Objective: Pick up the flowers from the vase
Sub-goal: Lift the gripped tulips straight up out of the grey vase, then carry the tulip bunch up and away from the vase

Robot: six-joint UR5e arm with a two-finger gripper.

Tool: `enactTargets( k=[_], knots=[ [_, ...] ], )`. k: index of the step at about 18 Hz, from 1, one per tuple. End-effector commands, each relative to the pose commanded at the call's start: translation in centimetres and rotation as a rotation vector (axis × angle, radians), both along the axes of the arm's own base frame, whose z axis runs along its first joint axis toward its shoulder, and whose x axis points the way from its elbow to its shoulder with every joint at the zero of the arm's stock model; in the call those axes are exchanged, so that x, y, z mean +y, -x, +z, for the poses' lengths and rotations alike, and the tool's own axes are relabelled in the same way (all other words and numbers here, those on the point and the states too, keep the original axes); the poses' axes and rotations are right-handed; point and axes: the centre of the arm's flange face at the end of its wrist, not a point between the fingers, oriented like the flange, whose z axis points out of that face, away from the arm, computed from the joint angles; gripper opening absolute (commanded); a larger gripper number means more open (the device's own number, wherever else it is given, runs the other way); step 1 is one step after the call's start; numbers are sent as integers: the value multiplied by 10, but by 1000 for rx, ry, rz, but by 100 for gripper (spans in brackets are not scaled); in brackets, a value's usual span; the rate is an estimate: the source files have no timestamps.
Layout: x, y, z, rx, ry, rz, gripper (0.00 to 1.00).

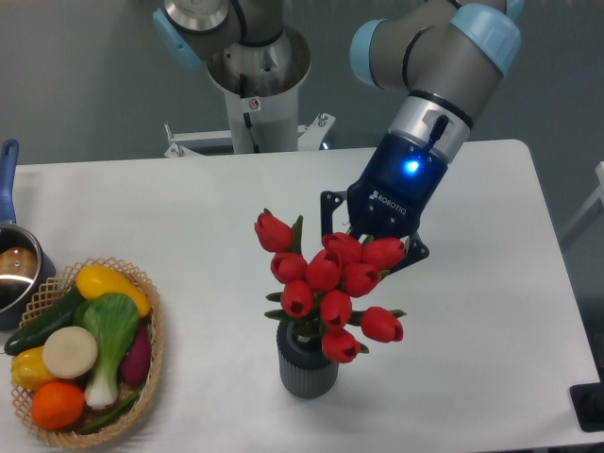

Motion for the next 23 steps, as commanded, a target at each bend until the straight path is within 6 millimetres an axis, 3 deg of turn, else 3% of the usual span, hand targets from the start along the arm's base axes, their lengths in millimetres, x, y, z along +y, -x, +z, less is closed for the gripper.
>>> enactTargets(
  k=[13, 17, 23],
  knots=[
    [-36, 12, 41, 28, -65, 48, 0],
    [-55, 26, 46, 34, -86, 72, 0],
    [-90, 56, 36, 153, -53, 111, 0]
  ],
)
